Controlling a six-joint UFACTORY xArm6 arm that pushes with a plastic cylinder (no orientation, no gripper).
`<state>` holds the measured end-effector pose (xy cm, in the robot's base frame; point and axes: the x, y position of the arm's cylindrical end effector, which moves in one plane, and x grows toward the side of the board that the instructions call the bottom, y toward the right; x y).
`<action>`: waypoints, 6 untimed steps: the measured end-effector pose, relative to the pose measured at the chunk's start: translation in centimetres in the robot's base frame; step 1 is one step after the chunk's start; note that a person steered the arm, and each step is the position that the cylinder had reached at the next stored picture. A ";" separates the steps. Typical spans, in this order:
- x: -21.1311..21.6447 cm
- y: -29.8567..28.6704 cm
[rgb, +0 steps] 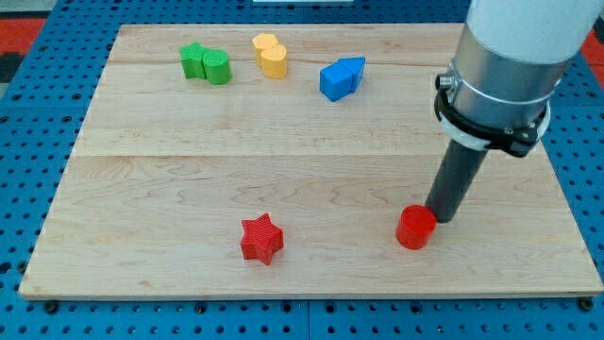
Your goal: Adjust the blue triangle diagonally bottom right to the blue cube
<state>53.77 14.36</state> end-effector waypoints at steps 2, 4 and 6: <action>-0.4 -3.3; -18.1 2.8; -29.6 -6.1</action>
